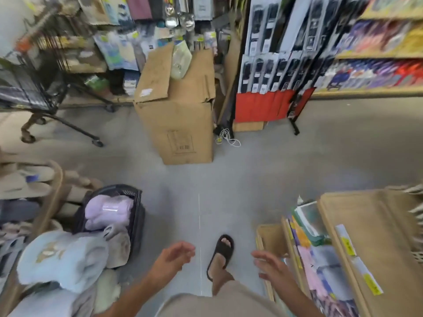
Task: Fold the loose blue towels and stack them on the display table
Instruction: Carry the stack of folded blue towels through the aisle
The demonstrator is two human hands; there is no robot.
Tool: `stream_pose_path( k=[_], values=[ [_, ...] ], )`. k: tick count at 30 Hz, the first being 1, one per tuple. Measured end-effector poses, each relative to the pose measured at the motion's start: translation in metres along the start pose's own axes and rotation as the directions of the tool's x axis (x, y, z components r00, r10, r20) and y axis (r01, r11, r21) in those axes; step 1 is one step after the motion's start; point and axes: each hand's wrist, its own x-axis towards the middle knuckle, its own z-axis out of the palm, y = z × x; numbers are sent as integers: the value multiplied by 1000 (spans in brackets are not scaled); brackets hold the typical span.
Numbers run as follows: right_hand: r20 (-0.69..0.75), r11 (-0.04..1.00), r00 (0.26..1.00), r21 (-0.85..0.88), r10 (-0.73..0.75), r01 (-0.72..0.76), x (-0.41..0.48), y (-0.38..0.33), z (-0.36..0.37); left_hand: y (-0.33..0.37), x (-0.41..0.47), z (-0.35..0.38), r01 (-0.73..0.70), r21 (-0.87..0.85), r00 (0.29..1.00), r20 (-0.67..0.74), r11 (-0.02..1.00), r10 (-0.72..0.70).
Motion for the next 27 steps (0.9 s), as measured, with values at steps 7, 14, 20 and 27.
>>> stream_pose_path(
  k=[7,14,20,27],
  values=[
    [95,991,988,-56,-118,124,183,-169,-33,106,132,-15,65,-48,992,-101,997,-70],
    [-90,994,993,77,-71,78,311,-242,-110,257,325,14,54,55,993,102,997,-59],
    [-436,930,891,364,125,47,334,-255,-187,425,517,98,-120,392,896,438,912,-70],
    [-631,768,677,623,378,151,364,-270,-296,552,634,310,-355,481,705,701,801,-108]
  ],
)
